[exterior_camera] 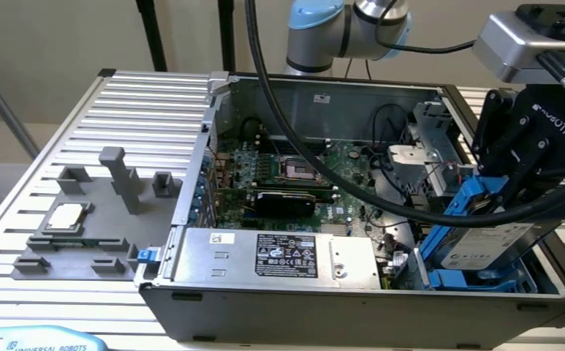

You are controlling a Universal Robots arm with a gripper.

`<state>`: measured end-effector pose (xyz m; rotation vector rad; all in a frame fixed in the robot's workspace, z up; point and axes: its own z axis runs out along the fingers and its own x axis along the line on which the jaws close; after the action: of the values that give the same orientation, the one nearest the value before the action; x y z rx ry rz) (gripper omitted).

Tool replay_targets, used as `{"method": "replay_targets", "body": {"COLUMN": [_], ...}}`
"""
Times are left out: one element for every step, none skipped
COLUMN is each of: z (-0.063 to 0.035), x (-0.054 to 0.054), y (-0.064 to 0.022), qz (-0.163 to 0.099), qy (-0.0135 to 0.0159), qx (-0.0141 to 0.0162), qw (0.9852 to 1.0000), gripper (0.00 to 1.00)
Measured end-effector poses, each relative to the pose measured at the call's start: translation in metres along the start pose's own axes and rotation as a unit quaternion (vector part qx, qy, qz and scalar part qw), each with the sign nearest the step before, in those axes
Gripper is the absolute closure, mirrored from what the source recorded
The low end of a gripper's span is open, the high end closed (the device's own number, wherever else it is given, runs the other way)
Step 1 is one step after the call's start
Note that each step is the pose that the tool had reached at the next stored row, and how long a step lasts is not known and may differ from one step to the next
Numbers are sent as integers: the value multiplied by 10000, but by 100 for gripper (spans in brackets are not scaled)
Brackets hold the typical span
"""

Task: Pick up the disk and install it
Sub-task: 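Insert the disk into the insertion slot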

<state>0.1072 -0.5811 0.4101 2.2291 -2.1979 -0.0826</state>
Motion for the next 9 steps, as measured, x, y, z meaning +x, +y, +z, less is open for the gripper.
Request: {"method": "replay_targets", "body": {"z": [9,19,26,32,38,44,49,54,59], "x": [1,2,3,4,5,6,7,8,9], "y": [0,1,0,1,1,1,1,1,1], "qz": [0,0,0,0,0,0,0,0,0], "qy": [-1,-2,-2,-2,-2,-2,-2,-1,-2], "qx": [0,0,0,0,0,0,0,0,0], "qw": [10000,10000,10000,10000,10000,10000,10000,10000,10000], "gripper": [67,67,67,67,67,67,67,67,67]}}
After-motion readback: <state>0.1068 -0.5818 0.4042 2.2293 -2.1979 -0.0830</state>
